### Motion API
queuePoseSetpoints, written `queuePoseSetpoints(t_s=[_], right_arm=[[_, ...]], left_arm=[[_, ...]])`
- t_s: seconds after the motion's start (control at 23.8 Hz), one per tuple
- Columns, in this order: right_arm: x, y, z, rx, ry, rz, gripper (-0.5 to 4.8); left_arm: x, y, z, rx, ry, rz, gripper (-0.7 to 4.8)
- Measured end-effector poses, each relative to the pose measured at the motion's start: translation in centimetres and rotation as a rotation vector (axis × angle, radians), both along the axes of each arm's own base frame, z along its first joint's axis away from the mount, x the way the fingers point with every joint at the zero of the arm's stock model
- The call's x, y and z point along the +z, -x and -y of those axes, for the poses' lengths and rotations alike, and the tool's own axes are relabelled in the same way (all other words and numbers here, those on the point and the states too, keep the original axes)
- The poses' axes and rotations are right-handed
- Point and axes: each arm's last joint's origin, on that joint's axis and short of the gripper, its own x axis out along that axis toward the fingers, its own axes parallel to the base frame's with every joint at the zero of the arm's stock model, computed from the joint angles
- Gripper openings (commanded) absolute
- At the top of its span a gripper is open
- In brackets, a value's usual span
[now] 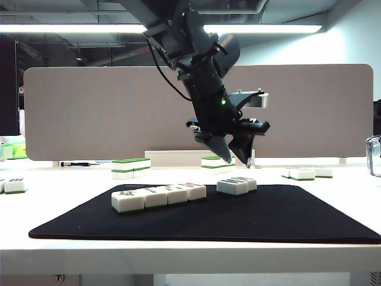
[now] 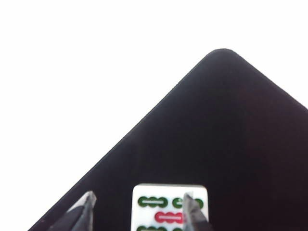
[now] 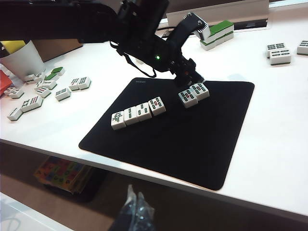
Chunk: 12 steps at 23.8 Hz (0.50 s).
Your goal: Align six mahjong tiles in a row on the table.
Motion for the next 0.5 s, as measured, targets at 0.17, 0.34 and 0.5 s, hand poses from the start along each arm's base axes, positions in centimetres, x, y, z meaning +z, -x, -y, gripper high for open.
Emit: queuePoseSetpoints(t_s=[0.17,0.34,0.5], right_arm=[[-0.01,-0.01,0.00,0.000,0.000,-0.001,-0.01],[0.00,0.00,0.00,0.000,0.000,0.000,-0.01],[0.00,0.00,0.00,0.000,0.000,0.000,-0.01]], left_arm=[[-0.59,-0.28,0.24,0.000,0.008,0.010,2.38],[-0.64,-0.56,0.46,0.000,0.031,0.036,2.38],[-0.50,-0.78,0.65,0.000,0.054,0.064,2.38]])
